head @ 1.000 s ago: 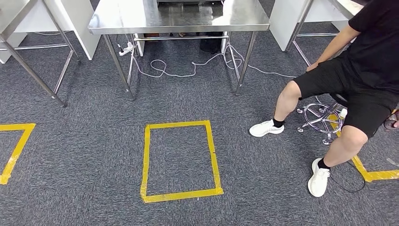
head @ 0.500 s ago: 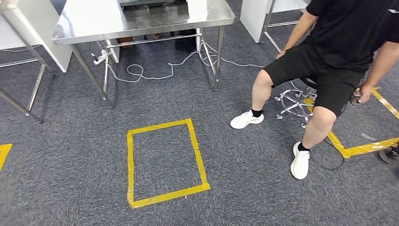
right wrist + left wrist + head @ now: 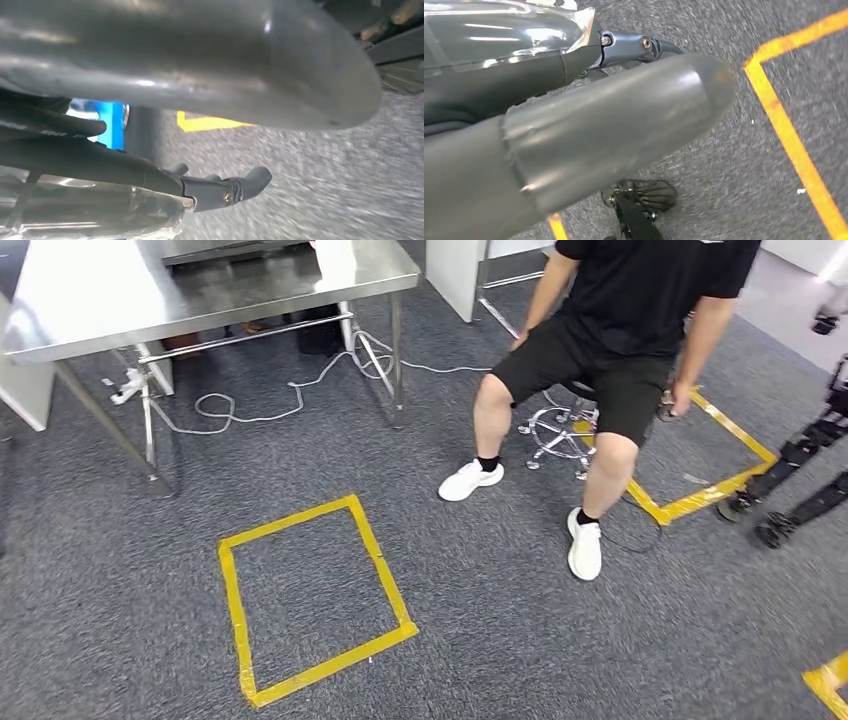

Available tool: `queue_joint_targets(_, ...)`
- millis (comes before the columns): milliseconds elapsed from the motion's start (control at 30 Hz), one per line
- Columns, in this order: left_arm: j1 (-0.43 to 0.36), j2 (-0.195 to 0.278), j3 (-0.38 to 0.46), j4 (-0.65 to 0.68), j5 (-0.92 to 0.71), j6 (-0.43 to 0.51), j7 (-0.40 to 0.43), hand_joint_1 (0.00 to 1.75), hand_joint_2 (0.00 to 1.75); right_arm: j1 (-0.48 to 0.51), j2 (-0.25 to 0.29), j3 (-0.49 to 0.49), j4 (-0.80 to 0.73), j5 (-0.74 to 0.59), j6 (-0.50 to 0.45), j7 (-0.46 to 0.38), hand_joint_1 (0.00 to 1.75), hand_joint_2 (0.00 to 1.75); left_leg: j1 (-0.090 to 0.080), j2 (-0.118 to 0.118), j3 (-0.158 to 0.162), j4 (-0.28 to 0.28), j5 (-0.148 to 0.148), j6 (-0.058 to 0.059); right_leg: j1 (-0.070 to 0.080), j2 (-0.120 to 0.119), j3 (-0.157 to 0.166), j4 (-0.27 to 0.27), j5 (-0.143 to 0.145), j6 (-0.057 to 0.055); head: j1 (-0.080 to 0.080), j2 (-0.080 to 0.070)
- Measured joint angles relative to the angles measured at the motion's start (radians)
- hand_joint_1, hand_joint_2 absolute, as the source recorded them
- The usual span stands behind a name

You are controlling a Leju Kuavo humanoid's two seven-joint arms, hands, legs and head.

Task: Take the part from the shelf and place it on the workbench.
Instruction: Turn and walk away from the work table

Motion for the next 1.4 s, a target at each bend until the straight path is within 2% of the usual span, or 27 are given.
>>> queue_joint_targets(33, -0.001, 0.0, 0.0, 0.0, -0.001, 0.001, 0.001, 0.0, 0.0, 0.002, 0.0, 0.0, 0.0, 0.0, 0.0, 0.002, 0.0, 0.0, 0.0, 0.014, -0.001, 0.001, 0.0, -0.001, -0.003, -0.006, 0.023, -0.032, 0.015, 0.01, 0.0, 0.0)
queue_joint_targets(67, -0.001, -0.001, -0.001, 0.0, -0.002, 0.001, 0.001, 0.0, 0.0, 0.003, 0.0, 0.0, 0.0, 0.0, 0.0, 0.004, 0.0, 0.0, 0.001, 0.026, -0.001, 0.004, -0.001, -0.003, -0.005, -0.017, 0.065, -0.096, 0.037, 0.021, 0.0, 0.0)
queue_joint_targets(133, -0.002, -0.002, -0.001, 0.0, -0.004, 0.001, 0.001, 0.0, 0.0, 0.0, 0.001, 0.0, 0.0, -0.001, 0.0, 0.006, 0.0, 0.0, -0.002, 0.049, -0.002, 0.013, -0.008, -0.013, -0.003, -0.054, 0.143, -0.23, 0.073, 0.027, 0.0, 0.0)
queue_joint_targets(200, -0.004, -0.002, -0.002, 0.0, -0.005, 0.001, 0.001, 0.0, 0.0, -0.004, 0.002, 0.0, 0.0, -0.002, 0.0, 0.007, 0.0, 0.0, -0.006, 0.065, -0.001, 0.022, -0.015, -0.027, 0.003, -0.067, 0.167, -0.277, 0.082, 0.015, -0.002, 0.0)
queue_joint_targets(233, -0.005, -0.002, -0.002, 0.0, -0.006, 0.001, 0.001, 0.0, 0.0, -0.003, 0.002, 0.0, 0.0, -0.003, 0.0, 0.007, 0.0, 0.0, -0.006, 0.072, 0.002, 0.023, -0.016, -0.032, 0.006, -0.058, 0.163, -0.275, 0.084, 0.009, -0.003, 0.0)
queue_joint_targets(267, -0.007, -0.002, -0.002, 0.0, -0.007, 0.0, 0.001, 0.0, 0.0, -0.001, 0.003, 0.0, 0.001, -0.003, 0.0, 0.007, 0.0, 0.0, -0.003, 0.073, 0.003, 0.026, -0.019, -0.038, -0.001, -0.048, 0.164, -0.275, 0.087, 0.002, -0.003, 0.0)
queue_joint_targets(333, -0.01, -0.002, -0.002, 0.0, -0.011, -0.001, 0.001, 0.0, 0.0, 0.001, 0.003, 0.0, 0.001, -0.005, 0.0, 0.008, 0.0, 0.0, 0.004, 0.045, -0.008, 0.057, -0.047, -0.047, -0.009, -0.031, 0.165, -0.277, 0.094, -0.011, -0.005, 0.0)
queue_joint_targets(400, -0.007, -0.002, -0.003, 0.0, -0.015, -0.004, 0.002, 0.0, 0.0, 0.0, 0.005, 0.0, 0.002, -0.007, 0.0, 0.008, 0.0, 0.0, 0.007, -0.006, -0.05, 0.159, -0.117, -0.053, -0.01, -0.014, 0.161, -0.278, 0.101, -0.022, -0.006, 0.0)
queue_joint_targets(467, -0.003, -0.002, -0.003, 0.001, -0.016, -0.005, 0.005, 0.0, 0.0, 0.0, 0.007, 0.0, 0.002, -0.009, 0.0, 0.008, 0.0, 0.0, 0.008, -0.031, -0.1, 0.276, -0.171, -0.055, -0.006, 0.006, 0.156, -0.277, 0.104, -0.028, -0.006, 0.0)
queue_joint_targets(500, -0.002, -0.002, -0.003, 0.001, -0.016, -0.005, 0.007, 0.0, 0.0, 0.001, 0.008, 0.0, 0.002, -0.01, 0.0, 0.008, 0.0, 0.0, 0.008, -0.034, -0.111, 0.299, -0.171, -0.055, -0.005, 0.018, 0.155, -0.276, 0.105, -0.028, -0.007, 0.0)
queue_joint_targets(533, -0.001, -0.002, -0.003, 0.001, -0.016, -0.005, 0.01, 0.0, 0.0, 0.002, 0.008, 0.0, 0.002, -0.01, 0.0, 0.008, 0.0, 0.0, 0.009, -0.038, -0.105, 0.287, -0.152, -0.054, -0.005, 0.032, 0.156, -0.275, 0.106, -0.029, -0.007, 0.0)
queue_joint_targets(567, -0.001, -0.002, -0.003, 0.001, -0.016, -0.004, 0.012, 0.0, 0.0, 0.003, 0.009, 0.0, 0.002, -0.01, 0.0, 0.008, 0.0, 0.0, 0.011, -0.045, -0.083, 0.242, -0.118, -0.053, -0.005, 0.047, 0.156, -0.274, 0.106, -0.028, -0.007, 0.0)
queue_joint_targets(633, -0.001, -0.001, -0.003, 0.001, -0.016, -0.003, 0.014, 0.0, 0.0, 0.002, 0.01, 0.0, 0.002, -0.01, 0.001, 0.008, 0.0, 0.0, 0.018, -0.088, -0.024, 0.115, -0.056, -0.05, -0.002, 0.073, 0.154, -0.268, 0.106, -0.024, -0.007, 0.0)
queue_joint_targets(700, -0.002, -0.001, -0.003, 0.001, -0.016, -0.002, 0.015, 0.0, 0.0, -0.001, 0.011, 0.0, 0.002, -0.009, 0.002, 0.008, 0.0, 0.0, 0.018, -0.122, -0.001, 0.055, -0.041, -0.048, 0.001, 0.095, 0.142, -0.263, 0.109, -0.012, -0.006, 0.0)
queue_joint_targets(767, -0.003, -0.002, -0.004, 0.001, -0.017, -0.001, 0.016, 0.0, 0.0, 0.0, 0.01, 0.0, 0.002, -0.009, 0.003, 0.007, 0.0, 0.0, 0.012, -0.109, -0.003, 0.049, -0.039, -0.038, 0.0, 0.116, 0.126, -0.265, 0.117, 0.006, -0.006, 0.0)
queue_joint_targets(800, -0.004, -0.004, -0.004, 0.001, -0.018, -0.001, 0.016, 0.0, 0.0, 0.002, 0.01, 0.0, 0.002, -0.008, 0.003, 0.008, 0.0, 0.0, 0.01, -0.096, -0.003, 0.044, -0.035, -0.03, -0.001, 0.111, 0.118, -0.261, 0.117, 0.012, -0.006, 0.0)
queue_joint_targets(867, -0.005, -0.006, -0.006, 0.001, -0.022, -0.001, 0.017, 0.0, 0.0, 0.002, 0.01, 0.0, 0.003, -0.008, 0.004, 0.012, 0.0, 0.0, 0.009, -0.067, -0.003, 0.033, -0.025, -0.011, 0.002, 0.061, 0.086, -0.208, 0.087, 0.013, -0.002, 0.0)
queue_joint_targets(933, -0.004, -0.006, -0.008, 0.001, -0.024, -0.001, 0.018, 0.0, 0.0, -0.001, 0.011, 0.0, 0.003, -0.007, 0.006, 0.017, 0.0, 0.0, 0.004, -0.034, -0.007, 0.031, -0.023, -0.002, 0.002, 0.011, 0.023, -0.078, 0.025, 0.007, 0.002, 0.0)
queue_joint_targets(1000, -0.003, -0.006, -0.008, 0.001, -0.026, -0.001, 0.019, 0.0, 0.0, -0.001, 0.011, 0.0, 0.003, -0.007, 0.006, 0.019, 0.0, 0.0, -0.001, -0.003, -0.01, 0.032, -0.022, -0.001, 0.0, 0.002, -0.018, 0.022, -0.011, 0.012, 0.002, 0.0)
queue_joint_targets(1033, -0.003, -0.006, -0.008, 0.001, -0.027, -0.001, 0.02, 0.0, 0.0, 0.0, 0.011, 0.0, 0.003, -0.007, 0.006, 0.019, 0.0, 0.0, -0.002, 0.011, -0.011, 0.032, -0.022, -0.001, 0.0, -0.001, -0.011, 0.02, -0.007, 0.018, 0.002, 0.0)
queue_joint_targets(1067, -0.003, -0.006, -0.009, 0.001, -0.028, -0.001, 0.02, 0.0, 0.0, 0.001, 0.011, -0.001, 0.003, -0.007, 0.006, 0.02, 0.0, 0.0, -0.003, 0.023, -0.01, 0.032, -0.022, -0.001, 0.0, -0.006, 0.019, -0.025, 0.01, 0.025, 0.003, 0.0)
queue_joint_targets(1133, -0.004, -0.007, -0.009, 0.001, -0.031, -0.002, 0.021, 0.0, 0.0, -0.001, 0.01, -0.001, 0.003, -0.008, 0.006, 0.021, 0.0, 0.0, -0.006, 0.045, -0.007, 0.033, -0.023, -0.004, 0.004, -0.044, 0.108, -0.173, 0.053, 0.032, 0.003, 0.0)
queue_joint_targets(1200, -0.005, -0.008, -0.009, 0.001, -0.034, -0.002, 0.022, 0.0, 0.0, -0.005, 0.01, -0.002, 0.003, -0.008, 0.006, 0.021, 0.0, 0.0, -0.011, 0.064, -0.003, 0.035, -0.027, -0.012, 0.013, -0.075, 0.157, -0.264, 0.081, 0.022, 0.002, 0.0)
queue_joint_targets(1267, -0.009, -0.008, -0.01, 0.001, -0.035, -0.002, 0.023, 0.0, 0.0, -0.004, 0.01, -0.004, 0.003, -0.009, 0.006, 0.021, 0.0, 0.0, -0.013, 0.083, 0.002, 0.035, -0.029, -0.023, 0.019, -0.065, 0.155, -0.273, 0.091, 0.007, 0.001, 0.0)
queue_joint_targets(1300, -0.012, -0.008, -0.01, 0.001, -0.035, -0.001, 0.024, 0.0, 0.0, -0.002, 0.01, -0.004, 0.003, -0.009, 0.006, 0.021, 0.0, 0.0, -0.01, 0.083, 0.003, 0.038, -0.032, -0.029, 0.011, -0.054, 0.156, -0.276, 0.095, -0.001, 0.0, 0.0)
queue_joint_targets(1333, -0.014, -0.008, -0.01, 0.001, -0.035, -0.001, 0.024, 0.0, 0.0, -0.001, 0.01, -0.004, 0.003, -0.009, 0.006, 0.021, 0.0, 0.0, -0.007, 0.069, 0.001, 0.048, -0.042, -0.035, 0.005, -0.044, 0.158, -0.28, 0.099, -0.009, -0.001, 0.0)
queue_joint_targets(1400, -0.014, -0.009, -0.01, 0.001, -0.036, 0.0, 0.026, 0.0, 0.0, -0.001, 0.012, -0.004, 0.003, -0.006, 0.006, 0.02, 0.0, 0.0, 0.001, 0.011, -0.033, 0.13, -0.098, -0.044, -0.007, -0.025, 0.16, -0.285, 0.109, -0.025, -0.006, 0.0)
